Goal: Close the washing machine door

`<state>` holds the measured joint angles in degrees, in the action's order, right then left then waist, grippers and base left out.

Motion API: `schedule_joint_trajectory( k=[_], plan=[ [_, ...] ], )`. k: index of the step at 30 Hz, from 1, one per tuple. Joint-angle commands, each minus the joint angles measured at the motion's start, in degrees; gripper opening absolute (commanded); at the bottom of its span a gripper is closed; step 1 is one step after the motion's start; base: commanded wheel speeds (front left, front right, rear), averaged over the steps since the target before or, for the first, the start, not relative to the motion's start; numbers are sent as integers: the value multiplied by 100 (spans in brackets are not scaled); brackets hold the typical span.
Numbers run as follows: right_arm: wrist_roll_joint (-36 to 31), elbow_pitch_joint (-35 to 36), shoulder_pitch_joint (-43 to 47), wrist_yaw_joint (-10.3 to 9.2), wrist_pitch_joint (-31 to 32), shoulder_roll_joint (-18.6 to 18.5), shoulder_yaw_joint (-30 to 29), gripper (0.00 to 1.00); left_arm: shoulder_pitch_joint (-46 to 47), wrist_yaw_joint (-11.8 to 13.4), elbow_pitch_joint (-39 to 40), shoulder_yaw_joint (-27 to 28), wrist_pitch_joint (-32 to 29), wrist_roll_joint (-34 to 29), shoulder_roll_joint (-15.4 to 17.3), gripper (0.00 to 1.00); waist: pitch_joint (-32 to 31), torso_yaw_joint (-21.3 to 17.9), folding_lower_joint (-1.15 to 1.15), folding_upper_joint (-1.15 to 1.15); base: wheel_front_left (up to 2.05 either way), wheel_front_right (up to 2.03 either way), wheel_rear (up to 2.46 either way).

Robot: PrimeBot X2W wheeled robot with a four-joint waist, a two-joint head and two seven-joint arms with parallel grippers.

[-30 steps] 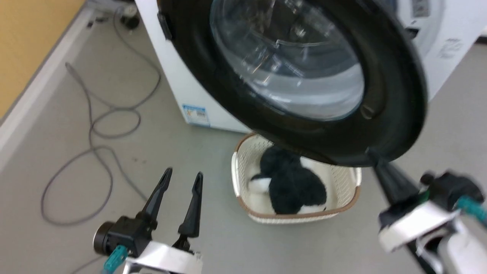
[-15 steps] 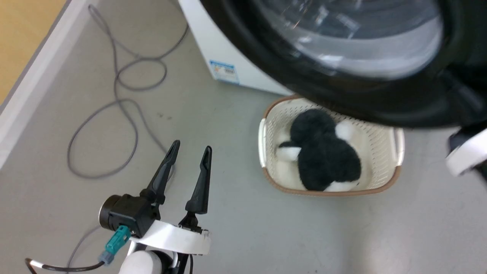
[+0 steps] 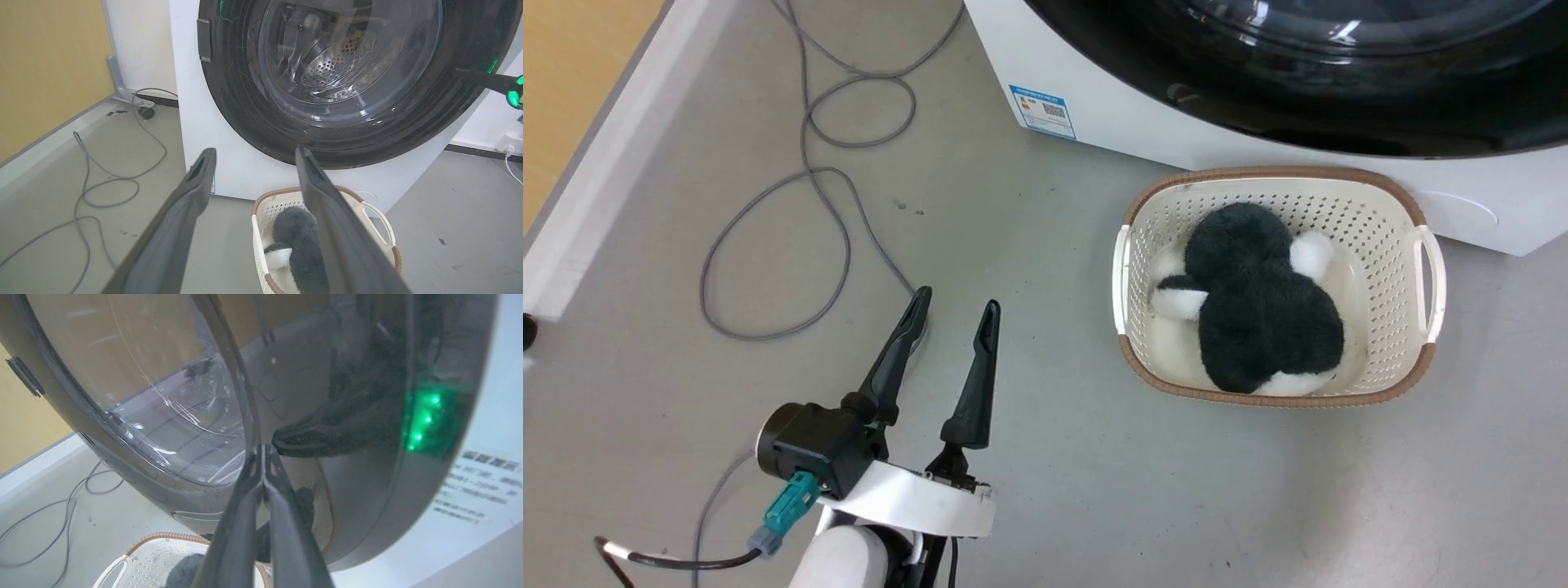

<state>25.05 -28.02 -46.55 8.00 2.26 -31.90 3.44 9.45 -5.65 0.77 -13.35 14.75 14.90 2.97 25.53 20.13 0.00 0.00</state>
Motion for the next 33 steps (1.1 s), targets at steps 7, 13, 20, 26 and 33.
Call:
schedule_joint_trajectory(
  k=[7,13,20,26,33],
  plan=[
    [-228,-566,-399,-52,-216,312,-458,0,41,74,-64,-16,25,31,-9,100,-199,-40,0,0,0,0,0],
    [-145,-599,49,-52,-525,580,-263,0,-96,70,-142,107,25,-18,-9,100,-661,-236,0,0,0,0,0],
    [-47,73,1448,-52,-1074,1137,80,0,-451,99,-448,558,25,-158,-9,100,-1654,-932,0,0,0,0,0],
    [-673,964,2463,-52,-1237,1617,-241,0,-648,40,-551,789,25,-181,-9,100,-1970,-1306,0,0,0,0,0],
    [-938,1914,3639,-52,-1204,2340,-798,0,-802,12,-681,882,25,-335,-9,100,-2234,-1490,0,0,0,0,0]
  ],
)
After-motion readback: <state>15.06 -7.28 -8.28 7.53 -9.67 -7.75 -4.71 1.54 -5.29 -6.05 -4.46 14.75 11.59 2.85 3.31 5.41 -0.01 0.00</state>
